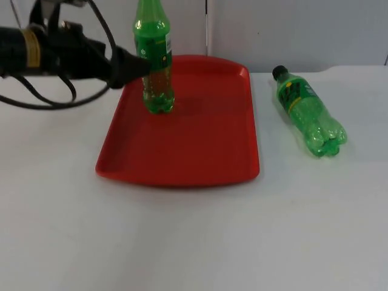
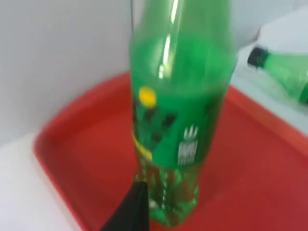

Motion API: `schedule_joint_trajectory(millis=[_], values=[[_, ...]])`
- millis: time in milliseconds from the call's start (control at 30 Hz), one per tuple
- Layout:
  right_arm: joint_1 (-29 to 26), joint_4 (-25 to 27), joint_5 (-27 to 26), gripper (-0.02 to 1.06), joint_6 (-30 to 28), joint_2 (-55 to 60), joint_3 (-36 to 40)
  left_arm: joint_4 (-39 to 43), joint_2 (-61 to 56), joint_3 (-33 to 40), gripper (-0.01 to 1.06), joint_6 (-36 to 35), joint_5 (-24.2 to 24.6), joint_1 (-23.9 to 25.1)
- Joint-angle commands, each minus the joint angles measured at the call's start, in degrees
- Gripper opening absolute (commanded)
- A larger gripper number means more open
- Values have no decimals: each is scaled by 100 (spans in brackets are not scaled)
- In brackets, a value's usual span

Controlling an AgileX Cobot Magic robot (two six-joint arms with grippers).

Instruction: Place the bottle upright on the tray.

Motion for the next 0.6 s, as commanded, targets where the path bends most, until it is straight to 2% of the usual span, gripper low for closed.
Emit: schedule_joint_trajectory(millis=[0, 200, 267, 300, 433, 467, 567], values=[[-32, 8, -28, 105, -29, -14, 11, 207, -431, 140, 105, -345, 200, 1], [-32, 8, -28, 105, -29, -14, 11, 529, -1694, 430, 105, -1031, 854, 1], [-32, 8, -28, 105, -29, -14, 11, 776, -2134, 467, 105, -1499, 1096, 1], [-32, 8, -28, 105, -29, -14, 11, 776, -2134, 467, 105, -1499, 1096, 1], [-32, 8, -28, 105, -29, -14, 11, 1935, -2969, 467, 105, -2908, 1281, 1], [-32, 8, -28, 105, -29, -14, 11, 1935, -2969, 467, 105, -2908, 1281, 1], [-32, 8, -28, 105, -29, -14, 11, 2769, -3506, 467, 105, -3923, 1281, 1]])
